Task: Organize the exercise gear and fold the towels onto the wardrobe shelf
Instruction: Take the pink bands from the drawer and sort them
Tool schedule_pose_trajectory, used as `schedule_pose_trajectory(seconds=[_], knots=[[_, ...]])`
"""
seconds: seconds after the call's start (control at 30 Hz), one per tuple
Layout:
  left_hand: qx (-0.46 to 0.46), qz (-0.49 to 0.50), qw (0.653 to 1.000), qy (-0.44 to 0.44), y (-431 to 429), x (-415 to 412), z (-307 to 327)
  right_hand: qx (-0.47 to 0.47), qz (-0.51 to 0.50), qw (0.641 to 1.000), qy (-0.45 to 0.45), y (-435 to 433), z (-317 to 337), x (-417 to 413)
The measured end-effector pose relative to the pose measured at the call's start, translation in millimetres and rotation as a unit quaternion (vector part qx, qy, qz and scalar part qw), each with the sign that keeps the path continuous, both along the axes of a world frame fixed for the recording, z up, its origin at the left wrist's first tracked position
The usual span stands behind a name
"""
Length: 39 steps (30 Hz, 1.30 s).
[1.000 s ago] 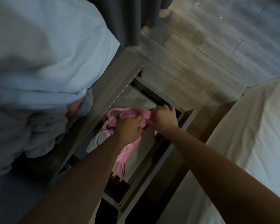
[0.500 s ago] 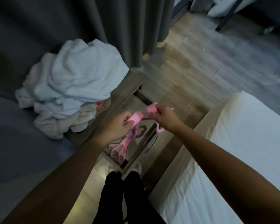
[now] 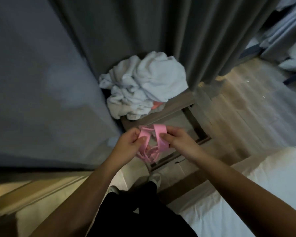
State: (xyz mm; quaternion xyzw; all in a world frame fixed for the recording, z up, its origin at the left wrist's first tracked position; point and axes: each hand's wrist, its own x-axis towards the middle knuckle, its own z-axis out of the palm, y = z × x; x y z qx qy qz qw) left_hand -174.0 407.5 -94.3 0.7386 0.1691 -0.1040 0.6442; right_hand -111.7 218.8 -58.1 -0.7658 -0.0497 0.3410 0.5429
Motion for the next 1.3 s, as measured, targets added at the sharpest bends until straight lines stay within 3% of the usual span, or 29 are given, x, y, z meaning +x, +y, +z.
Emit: schedule_pose_trajectory(seconds=[0.23,0.37,0.5,0.87,1.0,1.17,1.3], knots=[[-0.007,0.114,0.993,0.028,79,-102,17,0.002,0.157,0.985,0.068,96,-2,-55],[-0.031,0.201,0.978,0.047,115,-174,17,-0.034,0.227,0.972,0.058,158,-9,-102],[-0.055,0.244,0.966,0.059,158,-251,16,-0.041,0.243,0.966,0.084,220,-11,-162],[-0.052,0.427,0.901,0.046,271,-444,27,-0.065,0.377,0.92,0.087,383,7,-308],[-0.006,0.471,0.881,0.046,299,-485,32,-0.08,0.43,0.897,0.059,433,13,-331],[-0.048,0.546,0.836,0.017,334,-507,39,-0.119,0.498,0.859,0.027,495,12,-348],[-0.028,0.554,0.832,0.028,373,-513,35,-0.125,0.518,0.844,0.062,547,10,-354]])
